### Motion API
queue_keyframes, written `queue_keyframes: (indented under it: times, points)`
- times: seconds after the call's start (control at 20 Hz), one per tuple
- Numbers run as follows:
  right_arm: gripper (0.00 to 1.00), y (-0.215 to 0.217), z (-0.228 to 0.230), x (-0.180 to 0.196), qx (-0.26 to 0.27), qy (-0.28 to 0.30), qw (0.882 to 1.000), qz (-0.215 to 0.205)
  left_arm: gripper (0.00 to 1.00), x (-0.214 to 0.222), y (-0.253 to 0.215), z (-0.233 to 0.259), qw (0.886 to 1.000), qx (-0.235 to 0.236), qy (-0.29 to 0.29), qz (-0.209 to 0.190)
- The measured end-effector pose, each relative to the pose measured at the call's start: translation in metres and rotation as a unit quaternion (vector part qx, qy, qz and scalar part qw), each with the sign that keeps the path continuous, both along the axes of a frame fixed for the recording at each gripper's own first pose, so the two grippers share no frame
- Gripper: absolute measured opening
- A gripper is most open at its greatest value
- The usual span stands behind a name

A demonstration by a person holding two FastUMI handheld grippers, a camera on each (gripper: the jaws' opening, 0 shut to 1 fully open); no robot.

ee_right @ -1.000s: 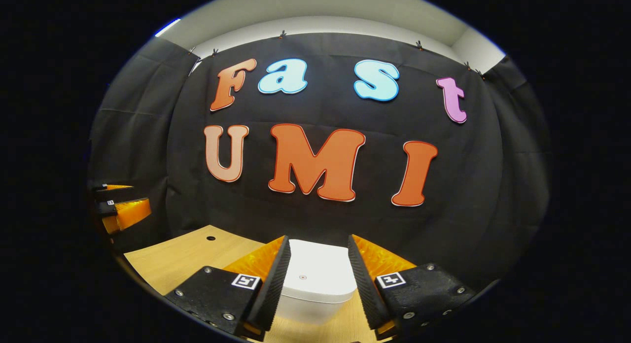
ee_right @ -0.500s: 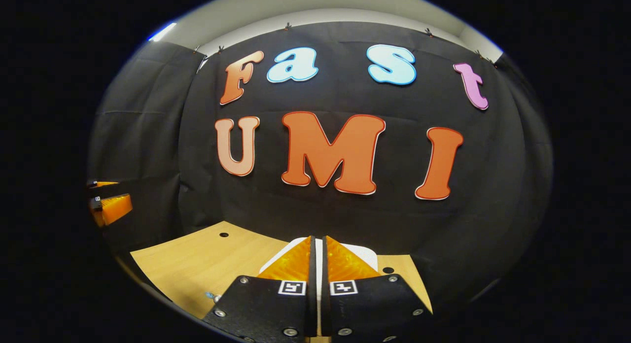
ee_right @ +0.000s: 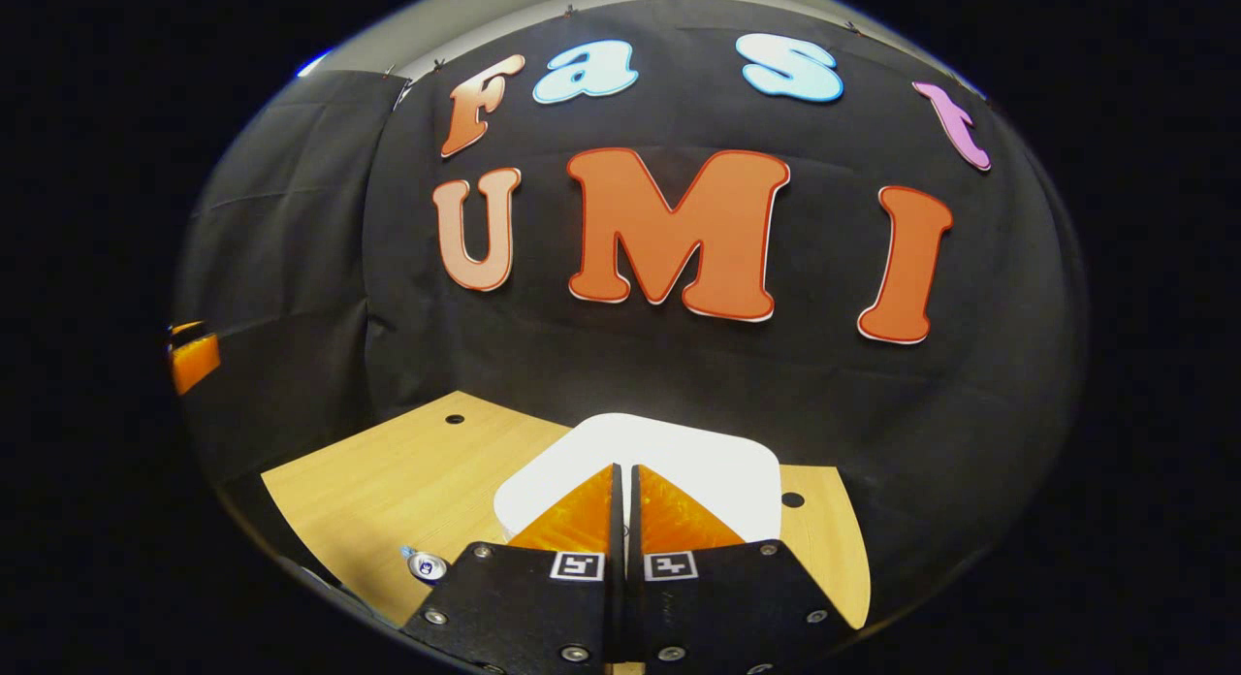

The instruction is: Press the lid of the desktop garbage bin to open it, pick up the crumpled paper on the desktop and throw it into the bin, then pick up the pop can on the desktop and drop it into the bin, and finally close the garbage bin lid.

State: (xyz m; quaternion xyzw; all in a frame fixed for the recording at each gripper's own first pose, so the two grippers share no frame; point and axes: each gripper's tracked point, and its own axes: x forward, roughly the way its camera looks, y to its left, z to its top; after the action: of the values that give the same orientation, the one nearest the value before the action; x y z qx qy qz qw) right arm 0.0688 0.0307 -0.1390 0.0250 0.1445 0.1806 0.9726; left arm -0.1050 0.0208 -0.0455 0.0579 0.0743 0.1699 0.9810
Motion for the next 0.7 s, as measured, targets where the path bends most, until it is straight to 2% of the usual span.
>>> queue_keyframes:
  times: [0.35,0.5,0.7]
  points:
    - [0.01,0.008,-0.036,0.004,-0.016,0.041,0.999,0.030,1.00,-0.001,-0.010,-0.016,1.000,0.001,0.019,0.012]
    - [0.01,0.014,-0.037,0.008,-0.006,0.048,0.998,0.044,1.00,-0.004,-0.011,-0.023,0.999,0.003,0.029,0.022]
    - [0.01,0.014,-0.043,0.010,0.013,0.063,0.997,0.042,1.00,-0.003,-0.016,-0.029,0.999,0.002,0.038,0.028]
